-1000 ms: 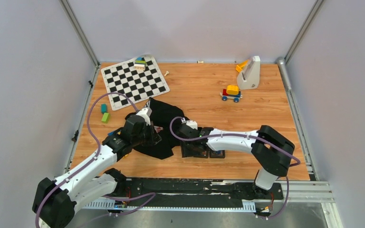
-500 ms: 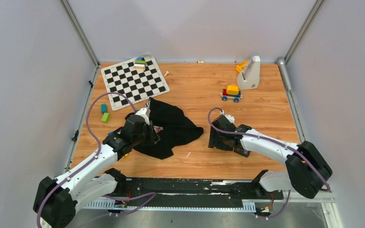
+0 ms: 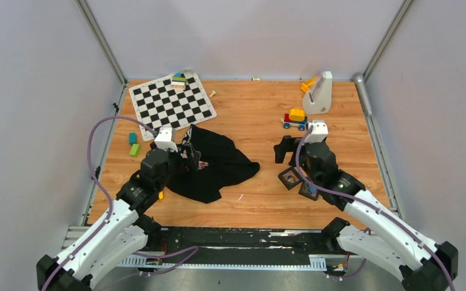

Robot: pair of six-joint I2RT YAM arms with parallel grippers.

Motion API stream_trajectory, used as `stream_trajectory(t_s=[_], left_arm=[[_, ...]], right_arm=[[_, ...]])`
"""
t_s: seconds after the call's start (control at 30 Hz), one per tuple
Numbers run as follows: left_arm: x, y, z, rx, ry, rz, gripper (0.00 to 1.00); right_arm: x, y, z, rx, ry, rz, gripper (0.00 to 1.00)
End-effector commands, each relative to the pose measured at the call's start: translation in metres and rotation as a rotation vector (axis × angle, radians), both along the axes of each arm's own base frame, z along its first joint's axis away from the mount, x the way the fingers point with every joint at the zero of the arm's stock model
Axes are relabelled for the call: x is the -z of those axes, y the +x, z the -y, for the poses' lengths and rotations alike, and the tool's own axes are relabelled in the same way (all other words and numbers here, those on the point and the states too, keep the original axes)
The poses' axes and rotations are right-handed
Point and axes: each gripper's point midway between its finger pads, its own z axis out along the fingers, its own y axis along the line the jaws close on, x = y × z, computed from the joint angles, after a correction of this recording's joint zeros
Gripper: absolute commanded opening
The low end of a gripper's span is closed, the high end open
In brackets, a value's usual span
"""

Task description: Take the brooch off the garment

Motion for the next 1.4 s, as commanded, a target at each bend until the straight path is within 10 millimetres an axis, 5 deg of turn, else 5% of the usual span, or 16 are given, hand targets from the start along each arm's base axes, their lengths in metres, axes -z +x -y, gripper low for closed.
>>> stream_trajectory(t_s=[0.0,0.13,0.37,0.47,0.6,0.83,0.87,0.9,0.93,1.0,1.07,1.37], left_arm=[[-0.048,0.020,-0.012,-0.007,0.063,0.321,1.00],[-0.050,0.032,-0.045,-0.130,0.252,0.398,1.00],[-0.024,0.051,-0.092,-0.336,0.407,0.436,1.00],[0.002,0.064,-0.108,-0.372,0.445,0.387,1.00],[0.019,0.082,-0.133,-0.401,0.306,0.419,0.94],[0.020,0.101,-0.141,-0.370,0.389,0.432,0.91],[0.035,0.104,-0.141,-0.358,0.400,0.401,0.91],[0.029,0.108,-0.137,-0.342,0.393,0.447,0.89],[0.051,0.113,-0.137,-0.324,0.413,0.407,0.88],[0.038,0.120,-0.142,-0.369,0.405,0.448,0.91],[0.055,0.119,-0.147,-0.375,0.400,0.331,0.96],[0.051,0.122,-0.151,-0.392,0.390,0.362,1.00]], right_arm=[[-0.070,0.015,0.026,0.076,0.030,0.356,1.00],[-0.073,0.033,0.058,0.147,0.031,0.414,1.00],[-0.024,0.067,0.136,0.285,0.015,0.318,1.00],[-0.011,0.068,0.133,0.197,-0.058,0.386,1.00],[0.015,0.074,0.161,0.324,-0.104,0.394,0.99],[0.051,0.077,0.181,0.365,-0.127,0.427,0.94],[0.055,0.077,0.181,0.357,-0.119,0.426,0.94],[0.060,0.077,0.184,0.363,-0.105,0.420,0.94],[0.065,0.076,0.188,0.374,-0.093,0.413,0.94],[0.070,0.074,0.192,0.390,-0.068,0.429,0.94],[0.075,0.078,0.197,0.404,-0.064,0.436,0.93],[0.083,0.092,0.189,0.349,-0.066,0.345,1.00]])
